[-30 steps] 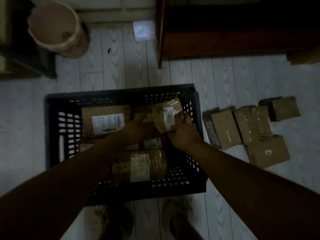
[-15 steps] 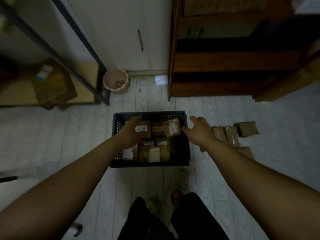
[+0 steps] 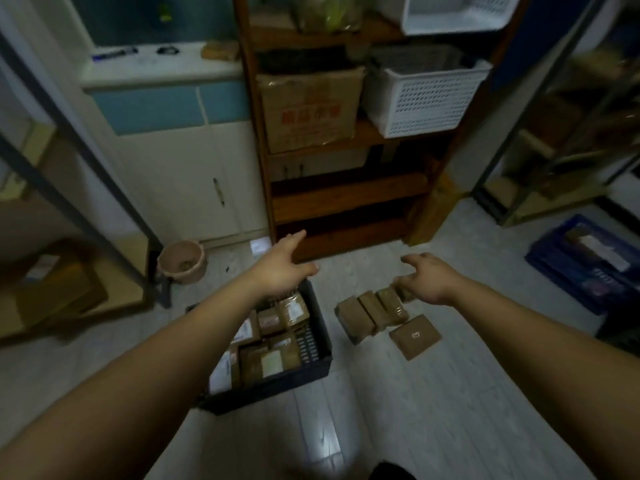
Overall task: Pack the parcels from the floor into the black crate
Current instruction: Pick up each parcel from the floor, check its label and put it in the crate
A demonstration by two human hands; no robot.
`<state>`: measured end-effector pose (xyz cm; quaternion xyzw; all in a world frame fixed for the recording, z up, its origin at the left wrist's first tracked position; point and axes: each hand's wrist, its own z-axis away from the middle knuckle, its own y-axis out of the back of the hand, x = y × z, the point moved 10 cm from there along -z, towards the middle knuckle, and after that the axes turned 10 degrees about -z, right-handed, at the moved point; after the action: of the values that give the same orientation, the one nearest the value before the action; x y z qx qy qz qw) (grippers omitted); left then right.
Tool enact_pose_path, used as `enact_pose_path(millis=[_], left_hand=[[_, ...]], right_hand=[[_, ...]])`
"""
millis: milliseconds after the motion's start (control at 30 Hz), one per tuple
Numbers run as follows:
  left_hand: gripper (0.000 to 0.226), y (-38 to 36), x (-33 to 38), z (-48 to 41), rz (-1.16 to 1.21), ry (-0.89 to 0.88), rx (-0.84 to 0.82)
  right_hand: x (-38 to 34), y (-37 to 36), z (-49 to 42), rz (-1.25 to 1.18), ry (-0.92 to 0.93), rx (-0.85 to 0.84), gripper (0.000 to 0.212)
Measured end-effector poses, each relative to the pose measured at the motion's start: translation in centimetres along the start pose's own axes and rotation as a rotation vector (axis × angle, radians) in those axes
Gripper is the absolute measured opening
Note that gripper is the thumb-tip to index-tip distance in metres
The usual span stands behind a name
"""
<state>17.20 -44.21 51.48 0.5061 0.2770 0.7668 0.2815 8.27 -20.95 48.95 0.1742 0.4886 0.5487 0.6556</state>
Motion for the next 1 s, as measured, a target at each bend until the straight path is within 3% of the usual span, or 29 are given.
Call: enact_pose_path(millis=[267, 467, 633, 1000], left_hand=[[0.073, -7.8, 16.0, -0.4, -0.046, -0.144, -0.038], [0.069, -17.2, 25.1, -1.8, 0.073, -0.091, -0.133], [0.07, -22.0, 27.4, -3.7, 0.091, -0.015, -0.174], [0.067, -23.8, 26.1, -15.9, 0.043, 0.12, -0.153]], right_hand=[[12.7, 9.4, 6.5, -0.087, -0.056, 0.117, 0.064], [26.1, 14.6, 10.5, -0.155, -0.107, 0.145, 0.065], [32.9, 16.6, 10.0, -0.173, -0.156, 0.108, 0.067], [34.5, 19.5, -2.9, -0.203, -0.102, 0.017, 0.066]])
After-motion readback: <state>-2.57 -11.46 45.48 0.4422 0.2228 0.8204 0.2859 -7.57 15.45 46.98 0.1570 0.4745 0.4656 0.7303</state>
